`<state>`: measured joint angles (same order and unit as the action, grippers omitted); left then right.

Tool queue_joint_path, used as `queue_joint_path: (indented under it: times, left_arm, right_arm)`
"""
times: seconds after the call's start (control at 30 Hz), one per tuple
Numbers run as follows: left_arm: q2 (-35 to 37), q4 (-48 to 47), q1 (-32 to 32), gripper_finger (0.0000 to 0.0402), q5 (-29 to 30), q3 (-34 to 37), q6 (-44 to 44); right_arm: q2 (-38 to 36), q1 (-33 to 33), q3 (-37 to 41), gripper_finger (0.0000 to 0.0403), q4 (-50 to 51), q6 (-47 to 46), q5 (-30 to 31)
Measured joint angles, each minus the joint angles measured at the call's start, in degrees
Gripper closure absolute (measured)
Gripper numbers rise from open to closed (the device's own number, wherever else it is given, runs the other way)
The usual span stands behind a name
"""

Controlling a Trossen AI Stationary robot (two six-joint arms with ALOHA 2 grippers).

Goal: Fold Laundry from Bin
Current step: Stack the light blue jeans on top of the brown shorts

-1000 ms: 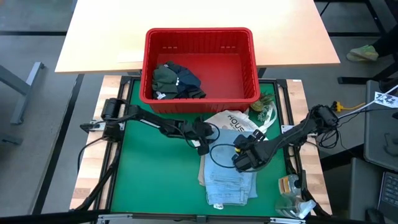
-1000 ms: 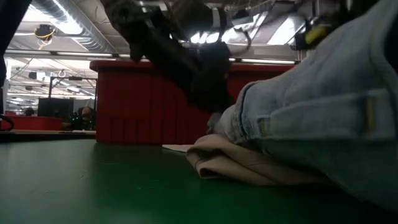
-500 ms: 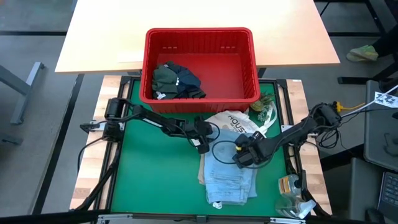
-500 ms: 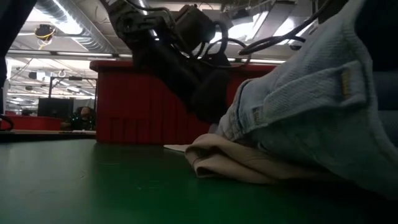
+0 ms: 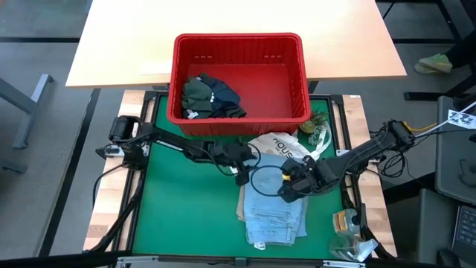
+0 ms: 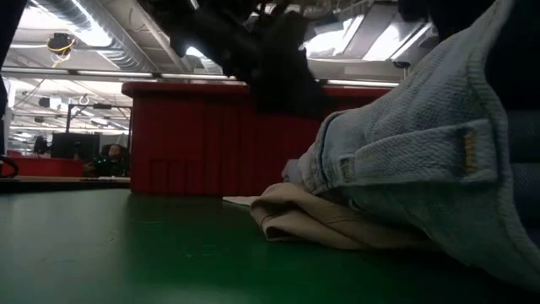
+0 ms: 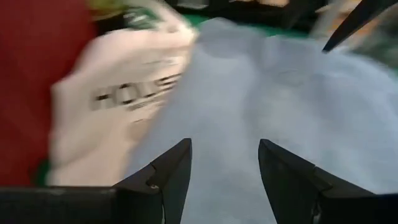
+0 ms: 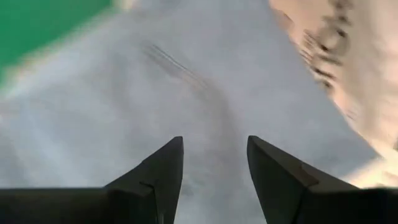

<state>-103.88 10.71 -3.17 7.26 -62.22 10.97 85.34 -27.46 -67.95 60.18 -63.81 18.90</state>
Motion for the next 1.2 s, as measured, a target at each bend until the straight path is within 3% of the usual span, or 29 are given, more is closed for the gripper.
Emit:
queue_joint_path:
  times: [0.13, 0.27, 0.37, 0.6, 0.9, 1.2]
  left_arm:
    - [0.00, 1.63, -3.31, 0.0222, -4.52, -0.02, 2.88]
    - [0.00, 1.74, -8.19, 0.0222, -5.14, -0.02, 5.35]
    - [-0.02, 3.29, -12.27, 0.0222, -3.62, -0.04, 5.39]
    - [-1.45, 9.41, -19.33, 0.0221, 8.48, -0.11, 5.40]
    - [-9.49, 11.07, -22.84, 0.0221, 9.79, -0.15, 6.90]
    - [-14.91, 11.96, -23.50, 0.0221, 9.92, -0.35, 6.92]
  right_arm:
    - [0.09, -2.45, -0.48, 0.0224, -8.53, 2.53, 0.54]
    - [0.09, -5.77, -0.48, 0.0224, -15.58, 2.68, 0.67]
    - [0.10, -8.13, -0.48, 0.0224, -17.75, 2.73, 0.83]
    - [2.68, -12.84, -0.50, 0.0224, -18.43, 2.67, 1.35]
    - [13.13, -17.16, -0.54, 0.0224, -20.35, 2.66, 2.28]
    - [20.15, -17.42, -0.74, 0.0224, -20.85, 2.75, -3.67]
